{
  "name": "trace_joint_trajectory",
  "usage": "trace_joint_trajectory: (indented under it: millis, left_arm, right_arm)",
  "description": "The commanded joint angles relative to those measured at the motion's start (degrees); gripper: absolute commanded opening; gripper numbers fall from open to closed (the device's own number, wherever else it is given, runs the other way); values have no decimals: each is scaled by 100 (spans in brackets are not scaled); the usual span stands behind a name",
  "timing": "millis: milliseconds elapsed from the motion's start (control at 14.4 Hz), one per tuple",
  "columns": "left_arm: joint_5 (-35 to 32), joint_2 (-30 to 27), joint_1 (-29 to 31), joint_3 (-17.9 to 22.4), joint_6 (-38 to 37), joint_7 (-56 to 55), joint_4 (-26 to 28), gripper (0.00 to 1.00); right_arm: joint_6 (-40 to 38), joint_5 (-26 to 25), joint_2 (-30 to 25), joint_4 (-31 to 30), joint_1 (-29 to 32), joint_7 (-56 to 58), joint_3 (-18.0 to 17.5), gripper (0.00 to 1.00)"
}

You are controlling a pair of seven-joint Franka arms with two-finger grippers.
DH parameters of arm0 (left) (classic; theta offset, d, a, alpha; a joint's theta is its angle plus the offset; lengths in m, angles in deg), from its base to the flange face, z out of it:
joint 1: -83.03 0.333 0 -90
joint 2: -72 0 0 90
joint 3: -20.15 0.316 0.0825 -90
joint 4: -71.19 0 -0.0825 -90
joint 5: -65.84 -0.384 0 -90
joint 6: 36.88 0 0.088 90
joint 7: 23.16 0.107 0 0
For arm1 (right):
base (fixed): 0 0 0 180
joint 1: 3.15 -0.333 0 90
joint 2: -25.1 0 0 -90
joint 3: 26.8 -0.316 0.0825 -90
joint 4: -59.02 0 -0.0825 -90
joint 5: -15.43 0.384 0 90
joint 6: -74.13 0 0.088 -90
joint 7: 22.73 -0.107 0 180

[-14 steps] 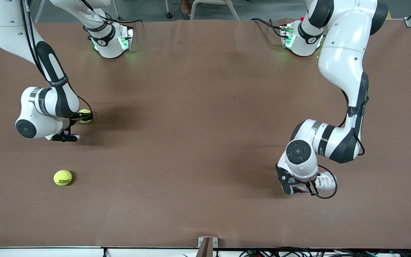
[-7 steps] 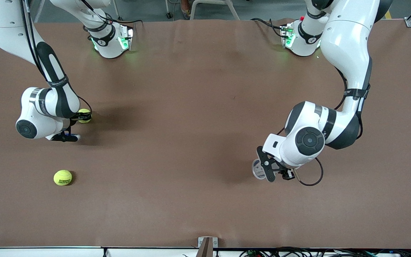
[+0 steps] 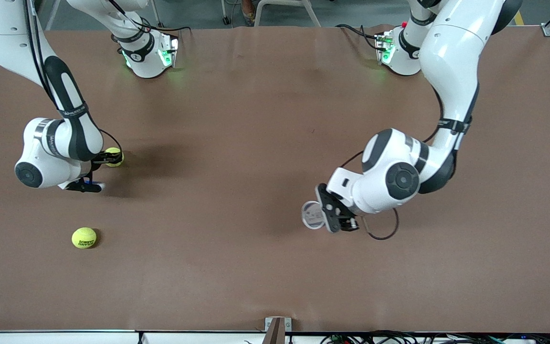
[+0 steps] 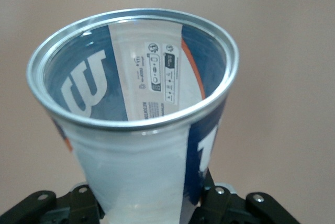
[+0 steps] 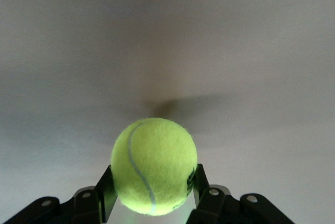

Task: Insert tennis ball vertically with right arm
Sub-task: 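Carry the upright can toward the middle with the left gripper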

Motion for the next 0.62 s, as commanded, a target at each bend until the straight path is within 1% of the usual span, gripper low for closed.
trace_joint_trajectory:
  millis: [0, 69, 139, 208, 278, 347, 417, 556]
  left_arm:
    - [79, -99, 454, -871, 1114, 89, 635, 66]
    - [70, -90, 560, -1143, 1737, 97, 925, 66]
    - [79, -55, 622, -1407, 2526, 176, 1241, 66]
    - [88, -3, 623, -1558, 3152, 203, 1496, 66]
    - [96, 85, 623, -1681, 3646, 194, 1690, 66]
    - [97, 164, 623, -1830, 4051, 203, 1805, 66]
    - [97, 191, 614, -1919, 4368, 203, 1894, 66]
    - [88, 217, 570, -2042, 5263, 203, 2314, 66]
  right_arm:
    - [-1268, 95, -34, 1280, 18, 91, -45, 35]
    - [-1673, 130, -25, 1790, -52, 82, -54, 35]
    - [-1807, 261, -25, 2117, -209, 91, -63, 34]
    - [-1826, 393, -25, 2329, -393, 65, -63, 32]
    - [-1826, 542, -25, 2522, -621, -5, -63, 29]
    - [-1835, 770, -34, 2681, -833, -145, -54, 29]
    - [-1826, 1050, -34, 2804, -930, -277, -63, 28]
    - [-1800, 1919, -34, 2972, -1080, -305, -63, 28]
